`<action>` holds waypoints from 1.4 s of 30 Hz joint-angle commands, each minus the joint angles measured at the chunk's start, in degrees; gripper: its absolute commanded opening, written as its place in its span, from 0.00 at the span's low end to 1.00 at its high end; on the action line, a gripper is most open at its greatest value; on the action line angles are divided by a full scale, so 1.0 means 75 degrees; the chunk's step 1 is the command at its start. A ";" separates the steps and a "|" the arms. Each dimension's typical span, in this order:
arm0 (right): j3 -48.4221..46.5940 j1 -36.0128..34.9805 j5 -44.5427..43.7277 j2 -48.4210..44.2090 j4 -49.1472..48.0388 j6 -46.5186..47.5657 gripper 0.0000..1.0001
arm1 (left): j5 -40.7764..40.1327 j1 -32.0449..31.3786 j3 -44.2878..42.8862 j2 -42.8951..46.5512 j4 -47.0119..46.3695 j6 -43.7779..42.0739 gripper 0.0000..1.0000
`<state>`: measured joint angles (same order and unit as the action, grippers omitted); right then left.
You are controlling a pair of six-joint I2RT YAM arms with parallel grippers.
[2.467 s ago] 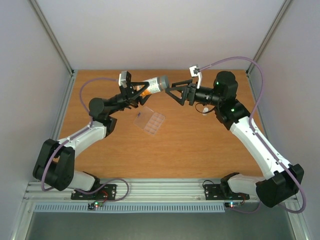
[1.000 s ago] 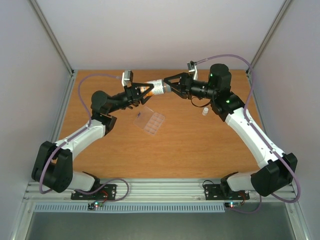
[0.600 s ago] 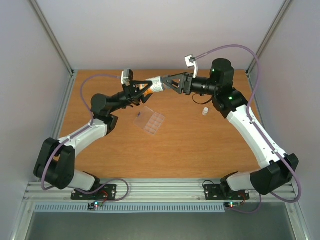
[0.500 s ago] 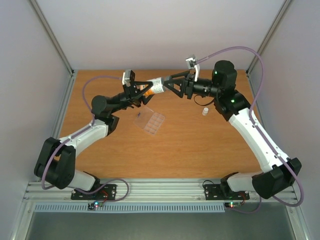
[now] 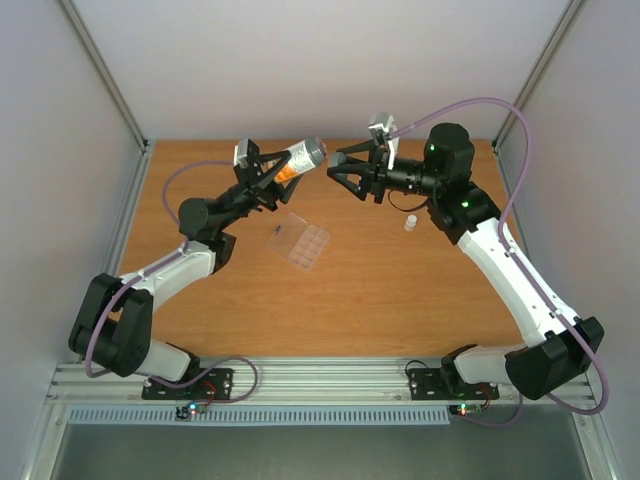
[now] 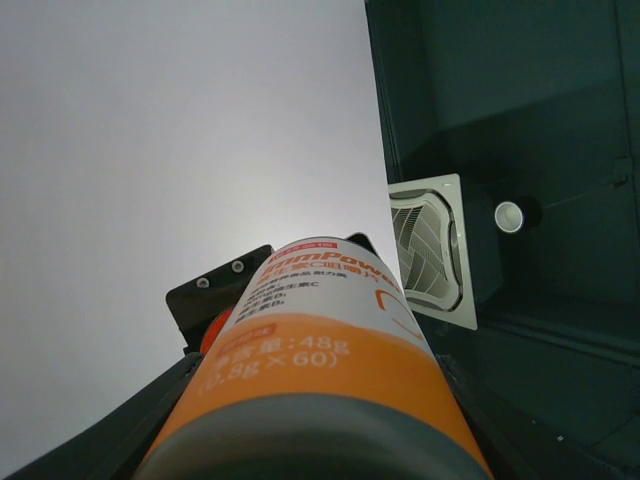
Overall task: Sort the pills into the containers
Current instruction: Pour the pill into the pill container.
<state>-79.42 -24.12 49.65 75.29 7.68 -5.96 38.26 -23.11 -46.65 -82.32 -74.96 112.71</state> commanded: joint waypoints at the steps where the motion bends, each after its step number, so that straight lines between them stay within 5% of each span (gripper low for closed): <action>1: 0.0133 -0.0053 -0.0163 -0.0218 -0.0363 0.0013 0.26 | -0.0157 0.0011 0.0094 0.0212 -0.0653 -0.0100 0.03; 8: 0.0368 -0.0042 -0.0902 -0.0591 -0.0345 -0.0181 0.25 | 0.0201 0.0203 0.0609 0.0628 -0.0039 -0.1204 0.03; 19: 0.1979 -0.0038 -0.1849 -0.1616 -0.0958 -0.0822 0.25 | -0.0077 0.0585 0.2960 0.1347 0.0802 -0.3472 0.01; 28: 0.3091 -0.0042 -0.2064 -0.2387 -0.1627 -0.1278 0.25 | -0.0765 0.0591 0.4768 0.0429 -0.1608 -0.3468 0.00; 42: 0.3786 -0.0042 -0.2115 -0.2962 -0.1751 -0.1457 0.25 | -0.0901 0.0593 0.5365 -0.1133 -0.2644 -0.3988 0.00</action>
<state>-51.94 -24.12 34.41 54.74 -2.68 -16.29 32.49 -18.85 -6.96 -88.29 -85.45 86.24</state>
